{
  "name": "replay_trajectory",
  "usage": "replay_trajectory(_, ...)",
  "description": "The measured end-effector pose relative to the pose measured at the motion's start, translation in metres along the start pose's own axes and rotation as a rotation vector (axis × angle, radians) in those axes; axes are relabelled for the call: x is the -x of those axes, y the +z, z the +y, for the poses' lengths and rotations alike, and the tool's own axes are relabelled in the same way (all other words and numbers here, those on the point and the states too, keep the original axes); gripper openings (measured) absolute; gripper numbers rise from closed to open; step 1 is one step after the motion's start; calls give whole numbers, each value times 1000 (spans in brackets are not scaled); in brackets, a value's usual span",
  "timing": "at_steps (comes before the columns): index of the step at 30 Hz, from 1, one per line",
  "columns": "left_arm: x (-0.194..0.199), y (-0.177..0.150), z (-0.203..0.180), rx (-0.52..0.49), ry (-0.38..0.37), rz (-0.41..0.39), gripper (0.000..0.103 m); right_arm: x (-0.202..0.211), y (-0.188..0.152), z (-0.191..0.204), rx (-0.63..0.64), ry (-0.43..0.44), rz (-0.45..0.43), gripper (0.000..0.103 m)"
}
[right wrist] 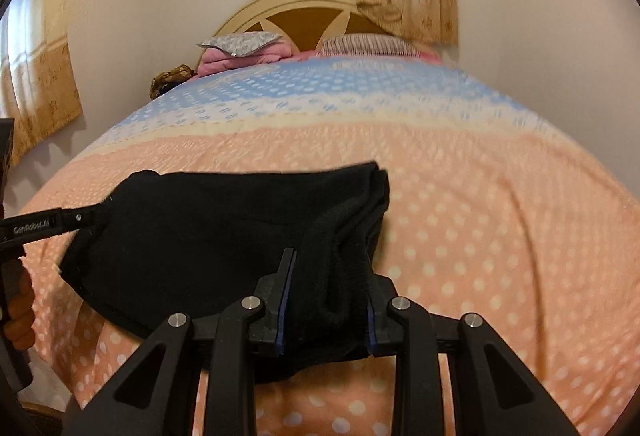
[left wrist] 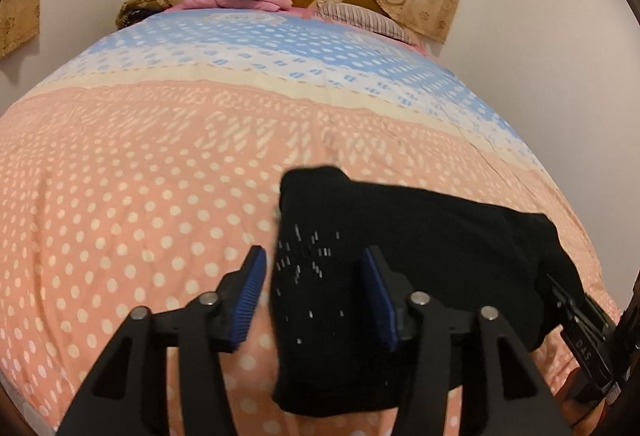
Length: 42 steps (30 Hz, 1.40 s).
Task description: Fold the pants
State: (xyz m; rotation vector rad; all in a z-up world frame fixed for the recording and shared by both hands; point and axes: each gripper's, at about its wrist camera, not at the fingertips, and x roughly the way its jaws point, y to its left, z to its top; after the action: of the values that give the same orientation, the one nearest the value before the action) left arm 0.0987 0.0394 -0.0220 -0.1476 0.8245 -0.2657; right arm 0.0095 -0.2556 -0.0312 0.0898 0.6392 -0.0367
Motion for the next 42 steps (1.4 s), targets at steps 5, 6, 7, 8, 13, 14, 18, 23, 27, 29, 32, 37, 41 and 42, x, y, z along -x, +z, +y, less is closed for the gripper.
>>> replay_trajectory(5, -17, -6, 2, 7, -31, 60, 66, -3, -5, -17, -104, 85, 6, 62)
replay_trajectory(6, -21, -8, 3, 14, -39, 73, 66, -3, -7, -23, -141, 99, 3, 63)
replay_trajectory(7, -26, -11, 3, 29, -56, 92, 66, -4, -8, -28, -174, 108, 4, 63)
replay_trajectory(8, -29, -12, 4, 40, -66, 101, 66, -4, -10, -32, -201, 113, 5, 63)
replay_trajectory(13, -33, -12, 8, 73, -96, 122, 66, -21, -8, -40, -274, 131, 40, 67)
replay_trajectory(14, -32, -13, 8, 69, -96, 121, 66, -26, -8, -39, -279, 138, 49, 67)
replay_trajectory(18, -26, -18, 0, 15, -121, 100, 34, -29, -5, -19, -185, 132, 73, 48)
replay_trajectory(23, -10, -16, -18, -79, -50, 13, 14, -23, 2, 4, -60, 67, 69, 31)
replay_trajectory(27, 5, -2, -12, -55, -80, -33, 14, -4, 20, 23, 29, 48, 4, 30)
replay_trajectory(29, 11, 7, -5, -44, -74, -58, 14, 2, 31, 31, 57, 66, -26, 30)
replay_trajectory(32, 16, 20, 8, -39, -41, -93, 14, 4, 49, 50, 107, 98, -62, 30)
replay_trajectory(37, 24, 46, 39, -9, 25, -154, 14, -10, 77, 86, 173, 152, -106, 30)
replay_trajectory(41, 21, 74, 62, -9, 94, -198, 14, -32, 105, 116, 196, 193, -145, 30)
replay_trajectory(42, 18, 79, 68, -6, 108, -204, 14, -40, 113, 125, 205, 201, -157, 30)
